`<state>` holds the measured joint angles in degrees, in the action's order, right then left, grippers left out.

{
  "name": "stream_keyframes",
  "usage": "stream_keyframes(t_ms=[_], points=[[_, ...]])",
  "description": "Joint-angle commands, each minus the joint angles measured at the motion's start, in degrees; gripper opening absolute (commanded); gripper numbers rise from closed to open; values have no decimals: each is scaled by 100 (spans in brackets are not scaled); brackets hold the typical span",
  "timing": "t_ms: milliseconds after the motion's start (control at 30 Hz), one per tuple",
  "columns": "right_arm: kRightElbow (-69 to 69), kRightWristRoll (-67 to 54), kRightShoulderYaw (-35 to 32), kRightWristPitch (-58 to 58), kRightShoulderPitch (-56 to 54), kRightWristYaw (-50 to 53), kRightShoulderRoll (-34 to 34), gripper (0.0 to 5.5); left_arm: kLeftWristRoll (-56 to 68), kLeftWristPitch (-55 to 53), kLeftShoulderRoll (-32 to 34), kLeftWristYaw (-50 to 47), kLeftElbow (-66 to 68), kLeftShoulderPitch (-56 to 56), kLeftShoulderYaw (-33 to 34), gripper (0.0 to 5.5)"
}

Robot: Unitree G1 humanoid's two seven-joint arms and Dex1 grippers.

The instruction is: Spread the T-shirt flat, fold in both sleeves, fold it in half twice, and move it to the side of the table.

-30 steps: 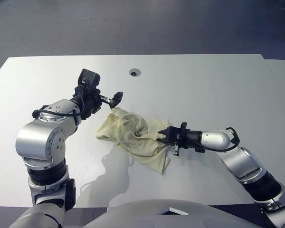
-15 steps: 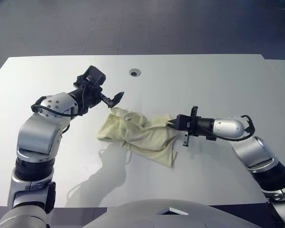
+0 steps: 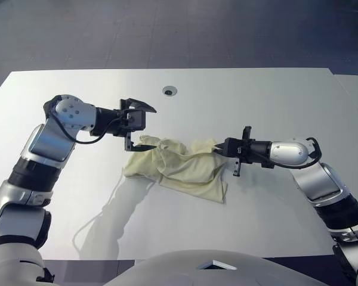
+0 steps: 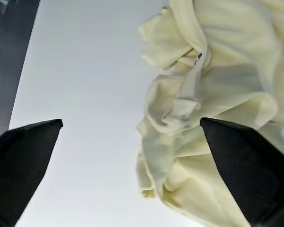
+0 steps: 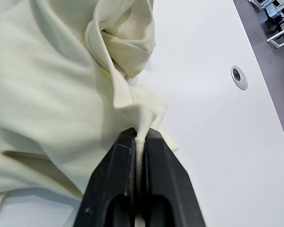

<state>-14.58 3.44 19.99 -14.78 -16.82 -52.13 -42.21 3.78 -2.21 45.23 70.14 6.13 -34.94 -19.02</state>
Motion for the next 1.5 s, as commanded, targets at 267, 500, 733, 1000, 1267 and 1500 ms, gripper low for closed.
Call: stream_keyframes(t_ms=[267, 500, 733, 1000, 1267, 1500], points=[[62, 81, -20, 59, -135, -54, 88, 2, -639, 795, -505, 375, 867, -323, -490, 423], [8, 109, -13, 56, -87, -88, 109, 2, -935, 1168, -665, 411, 1181, -410, -573, 319], [35, 130, -43, 99, -91, -132, 92, 2, -1062, 1317, -648, 496, 1190, -341, -583, 200], [128, 149, -68, 123, -151, -169, 106, 2, -1107, 1367, -657, 534, 1256, -307, -577, 78], [2240, 334, -2, 682, -1294, -31, 617, 2, -1371, 1501, -899, 112, 2286, -764, -503, 0], [5821, 986, 166, 2069, -3475, 587, 1449, 2, -1966, 1514, -1585, -1451, 4708, -2135, -444, 0]])
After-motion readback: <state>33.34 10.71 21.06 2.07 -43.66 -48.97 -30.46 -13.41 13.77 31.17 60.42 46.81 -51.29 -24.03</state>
